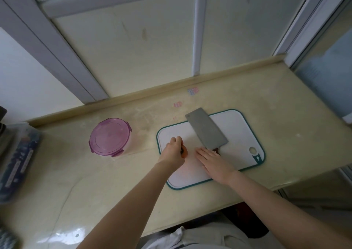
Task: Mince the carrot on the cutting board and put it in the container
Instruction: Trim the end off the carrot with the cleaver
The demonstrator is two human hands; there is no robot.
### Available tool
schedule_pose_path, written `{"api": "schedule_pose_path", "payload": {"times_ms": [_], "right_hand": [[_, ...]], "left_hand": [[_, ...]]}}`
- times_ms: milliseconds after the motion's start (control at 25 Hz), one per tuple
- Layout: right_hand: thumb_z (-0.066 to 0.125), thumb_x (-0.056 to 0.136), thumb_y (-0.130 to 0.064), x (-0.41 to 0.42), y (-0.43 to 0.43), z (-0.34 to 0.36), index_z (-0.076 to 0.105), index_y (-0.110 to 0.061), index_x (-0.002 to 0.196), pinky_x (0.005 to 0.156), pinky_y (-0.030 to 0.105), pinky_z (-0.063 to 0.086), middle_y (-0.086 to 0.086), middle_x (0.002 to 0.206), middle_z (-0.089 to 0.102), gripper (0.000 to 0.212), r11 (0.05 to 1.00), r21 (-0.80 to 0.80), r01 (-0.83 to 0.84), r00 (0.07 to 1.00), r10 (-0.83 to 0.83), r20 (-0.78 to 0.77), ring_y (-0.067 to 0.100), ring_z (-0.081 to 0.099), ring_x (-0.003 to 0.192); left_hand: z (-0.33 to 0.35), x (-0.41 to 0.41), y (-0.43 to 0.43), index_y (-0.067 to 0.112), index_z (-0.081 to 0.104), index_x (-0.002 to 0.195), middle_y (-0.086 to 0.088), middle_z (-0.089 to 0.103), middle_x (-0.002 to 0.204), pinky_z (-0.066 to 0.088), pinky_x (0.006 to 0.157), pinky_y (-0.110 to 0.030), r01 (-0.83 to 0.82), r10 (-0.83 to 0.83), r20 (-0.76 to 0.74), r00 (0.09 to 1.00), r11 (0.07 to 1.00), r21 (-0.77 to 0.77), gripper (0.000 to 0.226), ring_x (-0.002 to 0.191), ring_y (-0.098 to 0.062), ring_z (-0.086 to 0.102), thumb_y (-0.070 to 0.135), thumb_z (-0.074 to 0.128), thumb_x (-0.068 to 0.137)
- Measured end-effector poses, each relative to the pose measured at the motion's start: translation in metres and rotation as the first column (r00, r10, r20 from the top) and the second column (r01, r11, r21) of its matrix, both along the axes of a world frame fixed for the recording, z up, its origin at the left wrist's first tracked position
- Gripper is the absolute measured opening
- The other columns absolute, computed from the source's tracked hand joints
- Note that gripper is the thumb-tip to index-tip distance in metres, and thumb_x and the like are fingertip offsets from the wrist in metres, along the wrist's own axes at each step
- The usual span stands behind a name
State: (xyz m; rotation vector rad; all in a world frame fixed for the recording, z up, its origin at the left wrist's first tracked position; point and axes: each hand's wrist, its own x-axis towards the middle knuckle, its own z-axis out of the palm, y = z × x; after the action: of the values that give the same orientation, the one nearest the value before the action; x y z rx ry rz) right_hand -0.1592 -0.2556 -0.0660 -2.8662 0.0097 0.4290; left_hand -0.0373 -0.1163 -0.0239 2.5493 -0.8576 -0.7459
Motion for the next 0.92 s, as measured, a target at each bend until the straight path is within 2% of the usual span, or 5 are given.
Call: {"api": "schedule_pose_path", "payload": {"times_ms": [400, 480, 600, 760, 920], "right_hand": [[0.03, 0.101, -0.006, -0.006, 0.005, 0.005, 0.01, -0.01, 0.152, 0.109, 0.021, -0.013, 0.004, 0.161, 0.002, 0.055, 0.999, 0.028, 0.046, 0.998, -0.047, 0.034, 0.018, 0.0, 0.148], [0.038, 0.099, -0.006, -0.013, 0.006, 0.007, 0.018, -0.008, 0.151, 0.117, 0.025, 0.007, 0.007, 0.159, 0.015, 0.055, 0.971, 0.111, 0.21, 0.966, -0.224, 0.131, 0.022, 0.017, 0.145], [0.05, 0.096, -0.023, -0.021, 0.007, 0.009, 0.039, -0.008, 0.138, 0.1, 0.029, 0.039, 0.009, 0.136, 0.044, 0.046, 0.837, 0.106, 0.537, 0.815, -0.547, 0.192, 0.022, 0.046, 0.12], [0.053, 0.093, -0.036, -0.02, 0.003, 0.005, 0.046, -0.009, 0.125, 0.093, 0.027, 0.041, 0.008, 0.124, 0.049, 0.042, 0.784, -0.01, 0.621, 0.783, -0.62, 0.051, 0.021, 0.048, 0.113], [0.056, 0.093, -0.023, -0.007, -0.002, 0.01, 0.042, 0.001, 0.124, 0.09, 0.032, 0.043, 0.015, 0.125, 0.049, 0.041, 0.689, 0.075, 0.721, 0.693, -0.712, -0.117, 0.027, 0.048, 0.112]], "left_hand": [[-0.026, -0.013, 0.013, 0.02, 0.029, 0.138, -0.002, 0.037, 0.135, 0.043, 0.095, -0.031, -0.031, 0.032, 0.014, 0.999, 0.999, -0.022, 0.065, 0.12, -0.021, 0.042, 0.006, 0.059, 0.082], [-0.028, -0.012, 0.023, 0.017, 0.021, 0.144, -0.002, 0.029, 0.144, 0.033, 0.104, -0.029, -0.036, 0.037, 0.052, 0.998, 0.999, -0.019, 0.075, 0.131, -0.021, 0.033, 0.009, 0.062, 0.082], [-0.033, -0.014, 0.039, 0.008, 0.012, 0.147, -0.007, 0.016, 0.153, 0.018, 0.112, -0.028, -0.073, 0.071, 0.097, 0.993, 0.997, 0.016, 0.074, 0.141, -0.022, 0.015, 0.013, 0.056, 0.089], [-0.04, -0.022, 0.054, 0.005, 0.013, 0.147, -0.009, 0.006, 0.156, 0.01, 0.114, -0.026, -0.046, 0.039, 0.117, 0.992, 0.997, 0.058, 0.057, 0.144, -0.021, 0.003, 0.015, 0.038, 0.097], [-0.043, -0.023, 0.06, 0.007, 0.012, 0.148, -0.006, 0.003, 0.158, 0.007, 0.115, -0.025, -0.032, 0.025, 0.125, 0.992, 0.998, 0.052, 0.056, 0.145, -0.018, -0.001, 0.017, 0.036, 0.099]]}}
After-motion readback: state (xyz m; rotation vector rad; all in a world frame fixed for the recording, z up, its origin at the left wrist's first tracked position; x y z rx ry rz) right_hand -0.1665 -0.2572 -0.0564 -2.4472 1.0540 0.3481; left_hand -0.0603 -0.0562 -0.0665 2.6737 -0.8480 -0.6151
